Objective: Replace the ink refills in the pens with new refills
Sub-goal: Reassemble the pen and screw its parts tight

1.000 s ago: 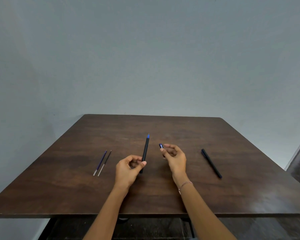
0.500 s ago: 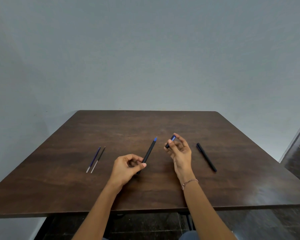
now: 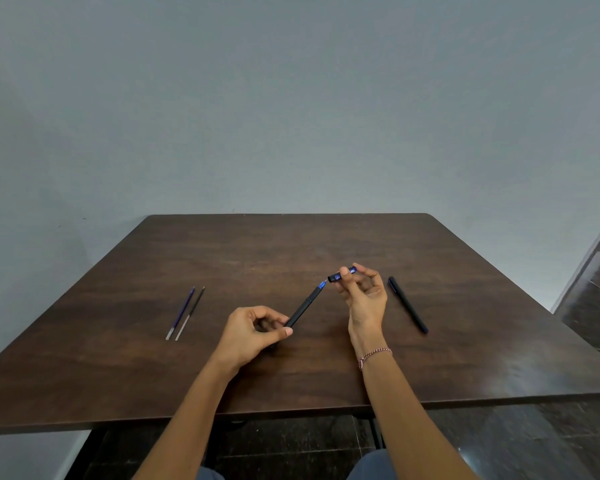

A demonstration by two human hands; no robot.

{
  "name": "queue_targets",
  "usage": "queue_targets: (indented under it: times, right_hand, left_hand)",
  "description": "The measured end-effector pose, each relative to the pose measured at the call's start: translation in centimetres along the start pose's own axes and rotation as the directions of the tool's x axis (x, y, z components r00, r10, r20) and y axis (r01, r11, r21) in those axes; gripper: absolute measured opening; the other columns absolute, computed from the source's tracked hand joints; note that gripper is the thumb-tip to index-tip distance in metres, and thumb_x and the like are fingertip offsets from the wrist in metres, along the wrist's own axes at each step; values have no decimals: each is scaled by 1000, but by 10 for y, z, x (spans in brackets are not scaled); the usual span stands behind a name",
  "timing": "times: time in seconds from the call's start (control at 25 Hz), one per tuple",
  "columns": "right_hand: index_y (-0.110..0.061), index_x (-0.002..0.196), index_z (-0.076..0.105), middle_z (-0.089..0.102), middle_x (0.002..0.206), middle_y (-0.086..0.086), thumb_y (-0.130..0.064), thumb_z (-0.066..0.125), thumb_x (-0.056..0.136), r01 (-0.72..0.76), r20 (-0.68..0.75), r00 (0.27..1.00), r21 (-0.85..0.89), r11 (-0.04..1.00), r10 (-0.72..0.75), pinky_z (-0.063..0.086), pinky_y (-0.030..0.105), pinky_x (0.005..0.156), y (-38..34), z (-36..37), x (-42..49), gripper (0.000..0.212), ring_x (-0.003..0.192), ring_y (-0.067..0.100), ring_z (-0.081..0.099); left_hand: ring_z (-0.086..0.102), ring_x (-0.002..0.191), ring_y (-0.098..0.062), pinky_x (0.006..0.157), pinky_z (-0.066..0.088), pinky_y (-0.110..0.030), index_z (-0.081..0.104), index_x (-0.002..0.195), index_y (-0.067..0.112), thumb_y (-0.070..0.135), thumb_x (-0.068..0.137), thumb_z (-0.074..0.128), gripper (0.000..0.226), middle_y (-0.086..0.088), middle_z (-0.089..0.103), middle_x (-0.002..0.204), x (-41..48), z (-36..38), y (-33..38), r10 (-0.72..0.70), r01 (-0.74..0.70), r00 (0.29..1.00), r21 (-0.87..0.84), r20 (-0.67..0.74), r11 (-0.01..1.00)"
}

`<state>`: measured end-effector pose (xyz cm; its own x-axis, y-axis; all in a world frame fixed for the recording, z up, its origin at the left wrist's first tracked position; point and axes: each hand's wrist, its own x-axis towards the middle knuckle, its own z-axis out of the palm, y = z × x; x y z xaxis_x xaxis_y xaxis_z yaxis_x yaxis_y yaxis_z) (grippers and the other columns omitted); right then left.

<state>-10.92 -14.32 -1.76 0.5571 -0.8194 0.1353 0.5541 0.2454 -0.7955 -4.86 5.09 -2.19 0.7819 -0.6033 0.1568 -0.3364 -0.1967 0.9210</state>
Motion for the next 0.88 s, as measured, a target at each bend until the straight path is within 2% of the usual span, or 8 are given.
queue_targets:
  times: [0.32,0.64,0.88]
  right_hand:
    - [-13,94,64,68,72,3,-3,76,76,-20,64,998,-116,993,28,56,21,61,1,1,-2,24,70,10,71]
    - [-13,92,69,73,68,0,-8,76,78,-65,129,987,-217,974,95,55,20,57,1,2,-5,16,58,9,67]
    - [-9,103,68,75,71,5,-12,73,82,-85,249,955,-301,950,164,56,20,59,1,5,-9,22,60,11,69]
  left_hand:
    - [61,61,-4,60,49,-13,74,79,22,15,68,83,15,6,70,66,0,0,-1,2,-2,1000,7,4,1000]
    - [62,61,-3,59,48,-12,73,79,23,15,69,83,16,6,70,66,-1,0,1,-6,6,1000,36,-7,999]
    - [61,56,-5,58,50,-15,73,78,20,12,68,83,16,1,69,64,-1,1,1,-11,12,999,18,-50,1000]
